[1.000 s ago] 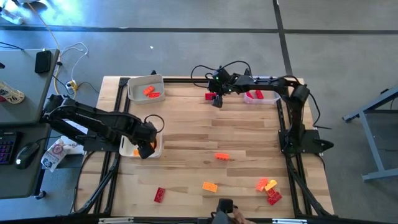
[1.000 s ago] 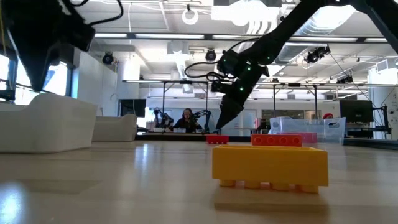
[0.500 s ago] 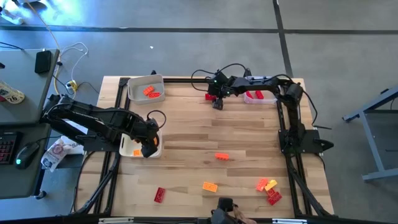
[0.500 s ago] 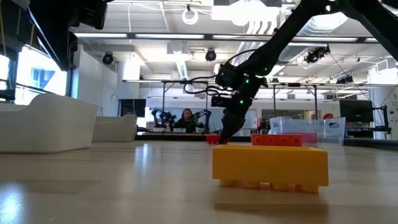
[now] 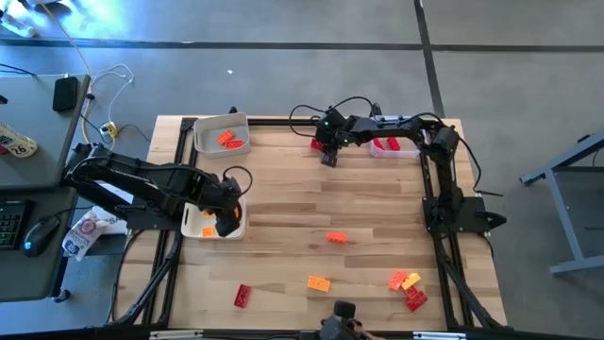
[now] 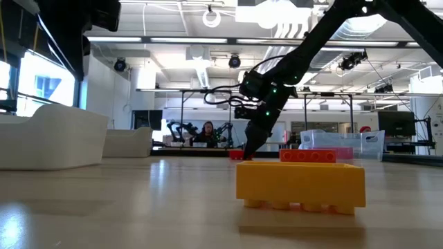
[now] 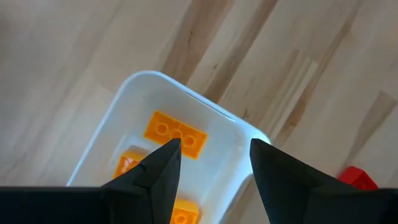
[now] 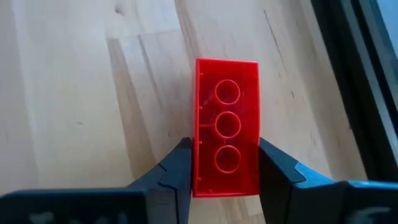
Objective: Sort & place blocks by color
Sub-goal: Put the red game piece into the transparent bin
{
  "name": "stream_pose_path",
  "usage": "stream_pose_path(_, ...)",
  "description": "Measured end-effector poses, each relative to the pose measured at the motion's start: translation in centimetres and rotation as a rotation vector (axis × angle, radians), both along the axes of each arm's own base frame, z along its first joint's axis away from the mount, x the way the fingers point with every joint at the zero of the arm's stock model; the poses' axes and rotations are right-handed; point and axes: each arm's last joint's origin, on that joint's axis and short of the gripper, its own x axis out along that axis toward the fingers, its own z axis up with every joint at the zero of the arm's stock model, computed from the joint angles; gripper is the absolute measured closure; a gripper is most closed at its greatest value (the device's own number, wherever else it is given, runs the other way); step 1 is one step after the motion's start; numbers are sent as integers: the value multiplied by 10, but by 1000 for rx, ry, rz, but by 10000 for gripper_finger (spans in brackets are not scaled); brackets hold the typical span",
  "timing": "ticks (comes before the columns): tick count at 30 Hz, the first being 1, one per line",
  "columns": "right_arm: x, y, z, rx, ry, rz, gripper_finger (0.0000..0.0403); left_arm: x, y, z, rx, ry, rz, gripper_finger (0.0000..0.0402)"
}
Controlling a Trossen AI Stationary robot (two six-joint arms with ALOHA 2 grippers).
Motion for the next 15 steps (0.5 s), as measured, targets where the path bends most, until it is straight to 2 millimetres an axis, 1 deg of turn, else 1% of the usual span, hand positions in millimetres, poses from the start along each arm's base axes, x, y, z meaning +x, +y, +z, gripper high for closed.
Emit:
stream_pose_path(3, -3, 2, 3, 25, 10, -30, 293, 0, 1, 0, 36, -1, -9, 225)
stream_pose_path(6, -7, 5, 12, 56, 15, -54, 293, 0, 2, 0, 68, -1, -14, 225)
stream_pose_path(9, -12, 9, 31, 64, -10, -58, 293, 0, 2, 0, 87, -2, -8, 225)
stream_pose_path(15, -28, 22, 73, 60, -9, -82, 293, 0, 3, 0, 110, -4, -2, 225)
